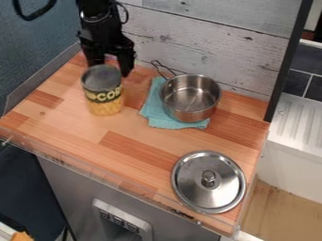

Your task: Moved can to the lower left of table

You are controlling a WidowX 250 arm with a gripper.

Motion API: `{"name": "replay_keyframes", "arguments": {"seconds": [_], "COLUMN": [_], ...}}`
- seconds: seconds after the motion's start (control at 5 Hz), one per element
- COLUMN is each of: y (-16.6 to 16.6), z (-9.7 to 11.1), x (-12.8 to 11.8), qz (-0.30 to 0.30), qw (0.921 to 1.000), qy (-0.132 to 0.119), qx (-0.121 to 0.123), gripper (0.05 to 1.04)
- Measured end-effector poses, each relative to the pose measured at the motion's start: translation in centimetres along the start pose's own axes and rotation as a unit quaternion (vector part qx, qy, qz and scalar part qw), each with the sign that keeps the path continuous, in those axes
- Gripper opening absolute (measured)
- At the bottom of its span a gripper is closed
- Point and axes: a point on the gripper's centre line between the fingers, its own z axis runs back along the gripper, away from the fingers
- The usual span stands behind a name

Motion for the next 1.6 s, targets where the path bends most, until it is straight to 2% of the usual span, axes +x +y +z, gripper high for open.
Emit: {"name": "replay_keyframes", "arguments": {"seconds": [0.4,0.6,1.0,1.2,1.4,1.6], "y": [-0.8,-0.9,-0.8,-1.1,-1.9,-1.8], "z": [-0.1,0.3,0.5,1.4,3.5,4.5], "x": [-3.4,-4.5,-5.8,-4.0,-1.9,-1.1], "qz": [-0.009,-0.005,-0.002,-0.009,-0.003,0.014], "qw": [0.9989,0.9985,0.9961,0.9973,0.9987,0.9988], "qy": [0.043,0.051,0.086,0.072,0.049,0.040], "qx": [-0.017,-0.020,-0.020,-0.008,0.009,0.025], "gripper": [1.000,1.000,1.000,1.000,1.001,1.001]}}
